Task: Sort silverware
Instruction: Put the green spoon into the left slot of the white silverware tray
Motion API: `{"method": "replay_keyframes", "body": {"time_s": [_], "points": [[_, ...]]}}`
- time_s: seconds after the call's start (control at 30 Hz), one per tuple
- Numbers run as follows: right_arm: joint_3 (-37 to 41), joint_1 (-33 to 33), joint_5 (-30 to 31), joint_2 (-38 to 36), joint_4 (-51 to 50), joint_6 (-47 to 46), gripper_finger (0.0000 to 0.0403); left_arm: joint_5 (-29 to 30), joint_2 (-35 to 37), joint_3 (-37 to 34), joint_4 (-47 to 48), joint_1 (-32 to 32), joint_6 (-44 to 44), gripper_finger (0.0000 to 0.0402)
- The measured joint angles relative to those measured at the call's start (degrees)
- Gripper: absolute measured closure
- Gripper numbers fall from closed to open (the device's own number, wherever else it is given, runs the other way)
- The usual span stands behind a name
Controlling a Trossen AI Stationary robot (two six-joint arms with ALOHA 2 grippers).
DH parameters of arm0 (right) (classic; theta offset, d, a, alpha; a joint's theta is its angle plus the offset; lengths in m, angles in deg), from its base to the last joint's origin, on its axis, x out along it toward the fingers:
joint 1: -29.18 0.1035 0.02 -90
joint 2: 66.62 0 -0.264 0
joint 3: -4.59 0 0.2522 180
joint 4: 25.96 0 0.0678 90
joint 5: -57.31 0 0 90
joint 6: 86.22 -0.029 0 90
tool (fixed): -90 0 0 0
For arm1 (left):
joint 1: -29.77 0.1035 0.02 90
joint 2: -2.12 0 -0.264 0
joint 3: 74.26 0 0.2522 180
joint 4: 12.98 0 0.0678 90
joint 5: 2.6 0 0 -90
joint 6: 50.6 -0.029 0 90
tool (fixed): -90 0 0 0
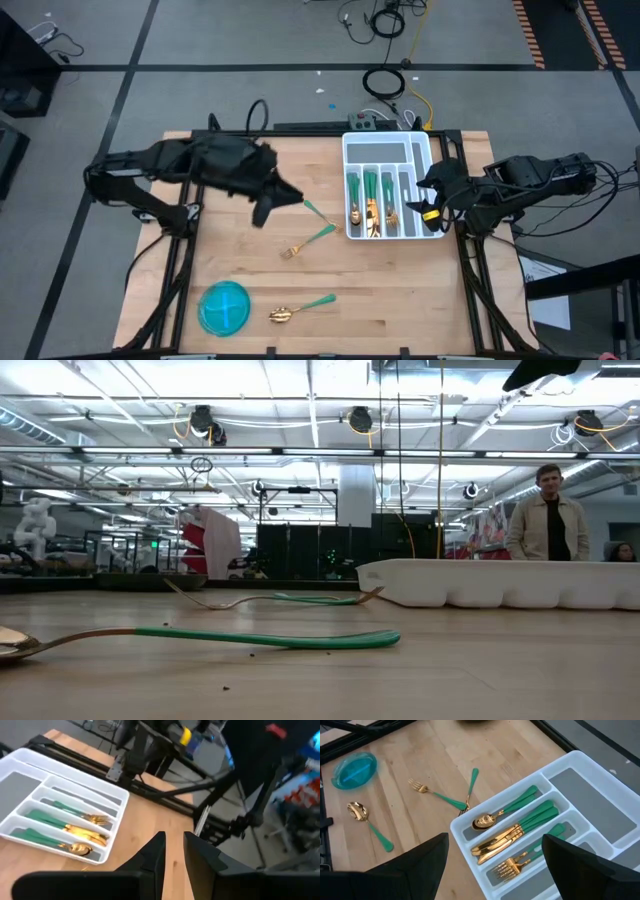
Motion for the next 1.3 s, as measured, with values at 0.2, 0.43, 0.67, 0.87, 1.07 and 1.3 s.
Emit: {"method": "replay_keyframes", "body": {"time_s": [0.2,0.43,0.67,0.87,1.07,1.3], "points": [[0.0,-0.02,-0.25,0.0,0.24,-0.12,0.0089,7.71,0.11,0.0,6.01,-9.7,-3.16,0.0327],[0.0,-0.02,-5.65,3.45,6.59,1.82,0.0089,19.57,-0.9,-0.02,10.61,-21.17,-3.2,0.0327],[0.0,0.0,-10.69,13.88,21.42,9.8,0.0089,33.64,-1.09,-0.02,10.89,-32.91,-1.81,0.0327],[0.0,0.02,-15.92,22.32,33.91,12.59,0.0089,43.3,-1.05,-0.02,10.87,-42.73,2.23,0.0327],[-0.04,0.51,-21.41,30.62,41.23,14.75,0.0089,50.19,-1.05,-0.02,10.92,-49.34,2.93,0.0327],[-5.55,2.13,-22.54,40.41,42.01,21.52,0.0089,51.21,-1.05,-0.02,11.11,-51.73,2.97,0.0327]]}}
